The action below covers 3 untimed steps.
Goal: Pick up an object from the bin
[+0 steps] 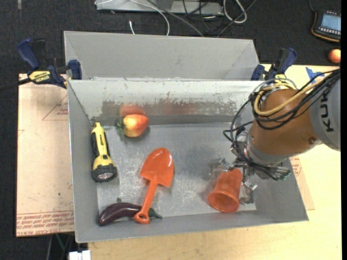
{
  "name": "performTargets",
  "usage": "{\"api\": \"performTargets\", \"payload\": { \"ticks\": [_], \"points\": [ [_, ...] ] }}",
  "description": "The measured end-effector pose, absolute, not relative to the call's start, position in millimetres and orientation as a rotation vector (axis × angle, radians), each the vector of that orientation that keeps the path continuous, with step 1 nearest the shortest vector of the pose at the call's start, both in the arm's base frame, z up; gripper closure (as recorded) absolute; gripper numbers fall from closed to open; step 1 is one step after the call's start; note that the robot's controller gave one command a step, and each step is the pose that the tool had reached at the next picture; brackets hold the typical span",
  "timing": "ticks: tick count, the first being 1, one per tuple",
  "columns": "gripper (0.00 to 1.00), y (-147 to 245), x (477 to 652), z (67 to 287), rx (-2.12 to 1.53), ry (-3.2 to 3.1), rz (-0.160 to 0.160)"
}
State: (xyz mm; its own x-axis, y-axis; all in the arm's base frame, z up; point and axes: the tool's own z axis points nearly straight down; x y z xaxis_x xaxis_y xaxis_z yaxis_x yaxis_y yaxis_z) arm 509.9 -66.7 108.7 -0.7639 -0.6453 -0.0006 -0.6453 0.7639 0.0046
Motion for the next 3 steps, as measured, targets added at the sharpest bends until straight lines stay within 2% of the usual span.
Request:
{"api": "performTargets", "payload": {
  "ticks": [1, 2, 3],
  "points": [
    [0.00, -88, 489.2, 69, 1.533, -2.755, 0.006],
    [1.00, -72, 512.6, 70, 1.854, -2.541, -0.008],
    [1.00, -72, 512.5, 70, 1.854, -2.541, -0.009]
  ]
}}
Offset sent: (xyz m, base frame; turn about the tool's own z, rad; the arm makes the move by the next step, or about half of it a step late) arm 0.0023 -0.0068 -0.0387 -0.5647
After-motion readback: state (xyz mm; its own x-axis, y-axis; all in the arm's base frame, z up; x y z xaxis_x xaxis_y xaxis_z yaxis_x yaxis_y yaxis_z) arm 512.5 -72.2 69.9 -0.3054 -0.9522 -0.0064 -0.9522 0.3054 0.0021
